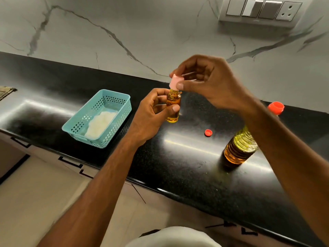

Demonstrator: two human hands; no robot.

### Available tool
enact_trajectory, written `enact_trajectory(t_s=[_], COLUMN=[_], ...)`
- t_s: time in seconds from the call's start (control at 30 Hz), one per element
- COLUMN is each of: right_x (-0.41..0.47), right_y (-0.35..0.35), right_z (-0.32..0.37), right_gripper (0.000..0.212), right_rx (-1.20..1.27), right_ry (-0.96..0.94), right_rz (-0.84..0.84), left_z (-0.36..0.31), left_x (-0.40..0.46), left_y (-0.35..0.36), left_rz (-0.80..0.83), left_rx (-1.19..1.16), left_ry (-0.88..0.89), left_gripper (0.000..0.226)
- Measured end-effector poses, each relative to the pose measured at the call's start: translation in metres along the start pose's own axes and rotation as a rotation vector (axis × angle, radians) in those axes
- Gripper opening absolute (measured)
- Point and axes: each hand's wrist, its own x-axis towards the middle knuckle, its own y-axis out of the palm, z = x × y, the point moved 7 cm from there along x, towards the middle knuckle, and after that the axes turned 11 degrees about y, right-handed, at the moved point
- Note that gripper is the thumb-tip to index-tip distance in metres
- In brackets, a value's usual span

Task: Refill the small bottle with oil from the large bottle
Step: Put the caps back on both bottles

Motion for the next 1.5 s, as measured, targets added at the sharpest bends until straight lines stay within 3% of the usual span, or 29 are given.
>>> enact_trajectory(t_s=[0.17, 0.47, 0.6, 0.73, 0.87, 0.97, 1.03, 1.23, 1.33, 1.4, 1.5], right_x=[0.002, 0.002, 0.007, 0.007, 0.003, 0.003, 0.006, 0.012, 0.011, 0.014, 0.019], right_y=[0.000, 0.007, 0.006, 0.006, 0.000, -0.003, -0.005, -0.012, -0.008, -0.007, -0.009], right_z=[0.015, 0.029, 0.027, 0.023, 0.028, 0.031, 0.030, 0.032, 0.030, 0.028, 0.030], right_gripper=[0.027, 0.029, 0.027, 0.040, 0.046, 0.035, 0.030, 0.049, 0.038, 0.032, 0.052], right_rx=[-0.304, -0.609, -0.773, -0.887, -0.877, -0.925, -0.980, -0.963, -0.925, -0.986, -1.077], right_ry=[-0.035, -0.028, -0.034, -0.042, -0.024, -0.051, -0.056, -0.047, -0.030, -0.050, -0.073], right_rz=[0.019, 0.134, 0.092, 0.041, 0.121, 0.203, 0.169, 0.102, 0.217, 0.193, 0.086], left_z=[-0.006, -0.005, -0.005, -0.003, 0.000, -0.004, -0.005, -0.004, -0.004, -0.004, -0.003], left_x=[0.000, 0.001, 0.001, 0.000, 0.002, 0.005, 0.006, 0.008, 0.010, 0.011, 0.011], left_y=[0.001, 0.001, 0.005, 0.007, 0.006, 0.006, 0.007, 0.008, 0.008, 0.009, 0.011], left_rz=[0.001, 0.030, 0.056, 0.075, 0.070, 0.075, 0.084, 0.082, 0.087, 0.097, 0.102], left_rx=[0.000, 0.077, 0.082, 0.066, 0.074, 0.094, 0.095, 0.088, 0.101, 0.101, 0.090], left_ry=[0.020, 0.045, 0.053, 0.039, 0.016, 0.024, 0.030, 0.028, 0.029, 0.033, 0.020], left_gripper=[0.028, 0.028, 0.028, 0.026, 0.030, 0.030, 0.030, 0.029, 0.030, 0.030, 0.030])
